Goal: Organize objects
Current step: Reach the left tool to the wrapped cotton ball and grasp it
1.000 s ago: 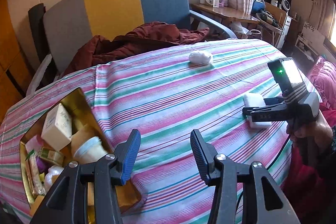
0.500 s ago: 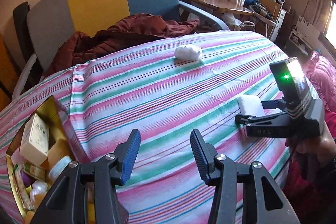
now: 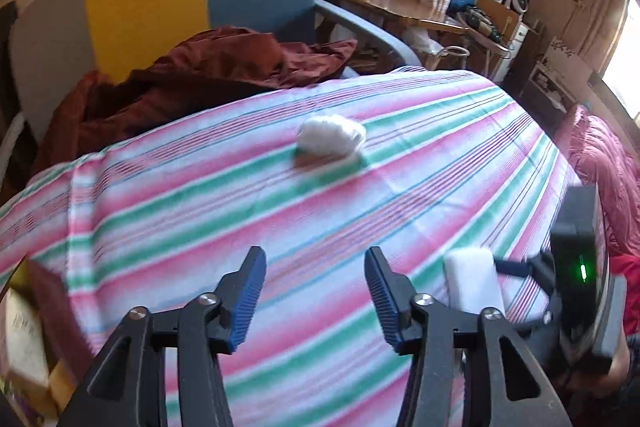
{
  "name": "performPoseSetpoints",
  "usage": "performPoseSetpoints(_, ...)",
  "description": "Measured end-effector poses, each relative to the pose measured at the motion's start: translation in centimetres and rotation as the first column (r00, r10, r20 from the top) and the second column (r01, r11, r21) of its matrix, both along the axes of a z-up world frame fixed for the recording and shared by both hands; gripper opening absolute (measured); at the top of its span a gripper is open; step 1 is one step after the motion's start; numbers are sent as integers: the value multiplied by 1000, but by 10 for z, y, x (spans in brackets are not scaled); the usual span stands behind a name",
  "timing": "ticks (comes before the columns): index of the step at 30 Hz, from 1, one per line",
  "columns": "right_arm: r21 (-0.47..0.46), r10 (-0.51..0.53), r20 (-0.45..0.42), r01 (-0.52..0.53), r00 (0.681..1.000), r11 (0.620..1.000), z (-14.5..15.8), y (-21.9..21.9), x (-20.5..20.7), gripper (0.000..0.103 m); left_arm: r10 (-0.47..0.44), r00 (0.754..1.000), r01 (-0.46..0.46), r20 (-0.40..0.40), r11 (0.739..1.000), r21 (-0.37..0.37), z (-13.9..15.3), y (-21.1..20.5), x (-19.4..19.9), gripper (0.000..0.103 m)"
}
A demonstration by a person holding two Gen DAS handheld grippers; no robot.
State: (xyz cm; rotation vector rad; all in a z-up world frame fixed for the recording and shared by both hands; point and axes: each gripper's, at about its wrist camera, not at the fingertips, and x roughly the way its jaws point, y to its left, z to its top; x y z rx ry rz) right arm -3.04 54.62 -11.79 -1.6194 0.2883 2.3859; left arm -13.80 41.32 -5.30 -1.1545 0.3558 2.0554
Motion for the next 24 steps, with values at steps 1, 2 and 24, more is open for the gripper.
performPoseSetpoints(1, -1, -1, 1, 1, 1000, 1000, 0, -1, -1, 81, -6, 1000, 5, 13, 1000, 5, -2, 6, -5, 64)
performPoseSetpoints(2, -2, 0, 3, 0, 1000, 1000, 1, -2, -2, 81, -10, 999, 10, 30, 1000, 14, -5, 12, -11, 65)
performPoseSetpoints(24, -15, 9, 11, -9, 1000, 1000, -4, 1, -16, 88, -23, 999, 24, 30, 999, -41, -64, 130, -103, 68)
